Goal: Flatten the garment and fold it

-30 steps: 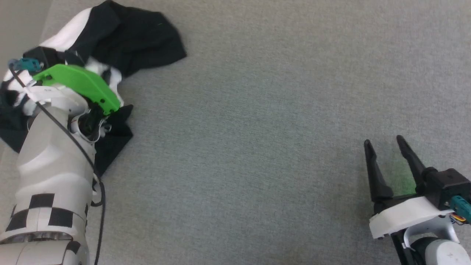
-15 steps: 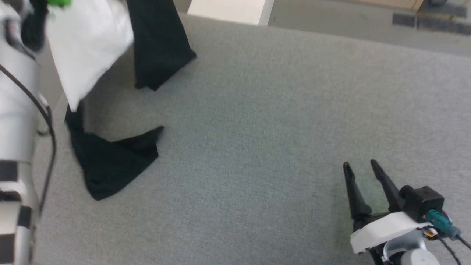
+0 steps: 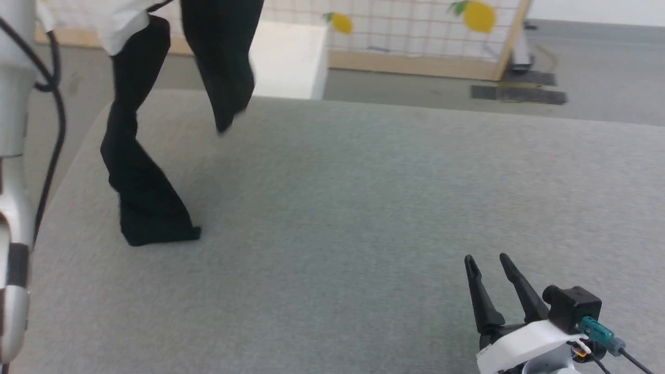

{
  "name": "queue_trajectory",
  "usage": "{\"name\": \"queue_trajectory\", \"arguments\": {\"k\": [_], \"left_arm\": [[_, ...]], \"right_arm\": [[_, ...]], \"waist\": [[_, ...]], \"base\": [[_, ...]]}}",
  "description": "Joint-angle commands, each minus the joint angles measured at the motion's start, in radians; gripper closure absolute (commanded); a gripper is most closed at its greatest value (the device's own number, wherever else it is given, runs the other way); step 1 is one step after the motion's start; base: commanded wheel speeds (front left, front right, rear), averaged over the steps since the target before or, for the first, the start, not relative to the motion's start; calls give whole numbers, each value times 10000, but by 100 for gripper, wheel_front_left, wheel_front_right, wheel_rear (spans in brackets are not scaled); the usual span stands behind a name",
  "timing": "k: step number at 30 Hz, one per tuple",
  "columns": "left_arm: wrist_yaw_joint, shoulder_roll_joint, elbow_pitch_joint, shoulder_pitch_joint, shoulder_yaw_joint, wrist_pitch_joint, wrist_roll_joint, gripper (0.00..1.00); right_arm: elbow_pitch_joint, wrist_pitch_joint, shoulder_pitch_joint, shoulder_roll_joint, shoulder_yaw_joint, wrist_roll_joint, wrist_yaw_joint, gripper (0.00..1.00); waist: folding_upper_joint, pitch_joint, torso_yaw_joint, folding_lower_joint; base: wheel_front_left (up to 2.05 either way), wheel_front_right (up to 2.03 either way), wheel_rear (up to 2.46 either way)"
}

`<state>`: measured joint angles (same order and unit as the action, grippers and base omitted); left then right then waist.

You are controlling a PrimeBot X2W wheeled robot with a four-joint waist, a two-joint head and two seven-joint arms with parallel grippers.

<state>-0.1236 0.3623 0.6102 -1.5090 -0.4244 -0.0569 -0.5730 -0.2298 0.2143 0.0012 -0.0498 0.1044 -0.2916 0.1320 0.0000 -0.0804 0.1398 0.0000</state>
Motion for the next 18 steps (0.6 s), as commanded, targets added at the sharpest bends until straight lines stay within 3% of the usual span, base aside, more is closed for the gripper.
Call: {"name": "queue_trajectory", "arguments": {"k": [1,10,18], "left_arm": [[-70,-136,19,-229,-180,-53,-119,100],[-70,-899,35,-334,-793,-154,-1041,100],[-70,-1713,-612,1695,-1858,-388,-2320,100]], "right_arm": [[-92,121,-5,-4,67,-91,-13,0],[-416,302,-25,-4,-191,-50,-13,0],[-458,352,71,-4,-671,210,-13,0]], "waist": [[0,686,-996,0],[0,568,-1962,0],[0,450,-2111,0]], "base": [[0,0,0],[0,0,0],[0,0,0]]}}
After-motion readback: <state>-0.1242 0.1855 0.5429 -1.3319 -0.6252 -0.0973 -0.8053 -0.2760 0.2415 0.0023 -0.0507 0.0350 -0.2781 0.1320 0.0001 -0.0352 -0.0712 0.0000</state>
